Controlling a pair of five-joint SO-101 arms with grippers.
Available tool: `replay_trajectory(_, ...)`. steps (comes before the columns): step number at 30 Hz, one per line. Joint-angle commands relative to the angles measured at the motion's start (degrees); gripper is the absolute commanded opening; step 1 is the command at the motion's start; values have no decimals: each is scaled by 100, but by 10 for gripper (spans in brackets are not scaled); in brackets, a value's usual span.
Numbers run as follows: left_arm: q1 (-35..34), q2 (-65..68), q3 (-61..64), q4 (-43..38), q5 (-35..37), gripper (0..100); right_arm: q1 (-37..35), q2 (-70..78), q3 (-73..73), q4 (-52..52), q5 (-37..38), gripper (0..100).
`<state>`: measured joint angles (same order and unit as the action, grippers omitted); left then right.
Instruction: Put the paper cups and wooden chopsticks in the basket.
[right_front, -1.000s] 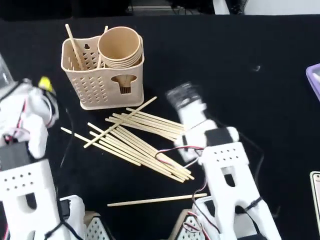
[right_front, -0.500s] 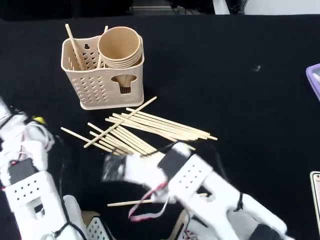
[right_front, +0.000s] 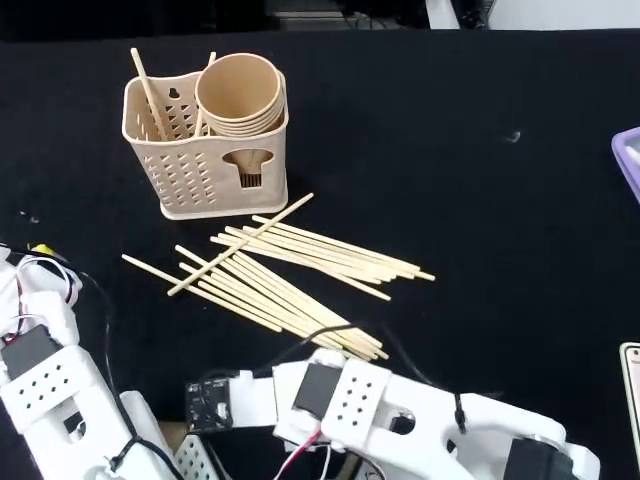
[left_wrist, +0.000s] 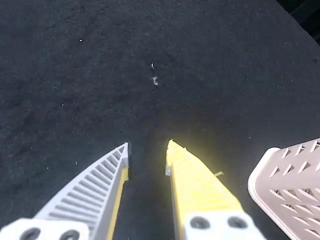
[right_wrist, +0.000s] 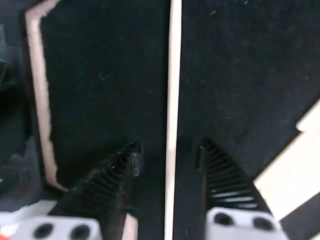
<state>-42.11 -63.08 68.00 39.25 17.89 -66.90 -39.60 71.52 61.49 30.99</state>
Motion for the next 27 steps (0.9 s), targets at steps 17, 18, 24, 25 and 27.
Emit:
replay_trajectory(17,-66,-97,84,-114,26,134,1934,-163,-1930,712,281,11)
replay_trajectory(18,-66,-97,84,-114,26,134,1881,-163,-1895,738,237,11)
replay_trajectory(24,-66,-132,84,-114,35,134,167,-163,-998,633,-607,155)
replay_trajectory(25,-66,-132,84,-114,35,134,9,-163,-831,387,-712,188)
replay_trajectory(27,-66,-132,84,-114,35,134,-62,-154,-505,-123,-782,200)
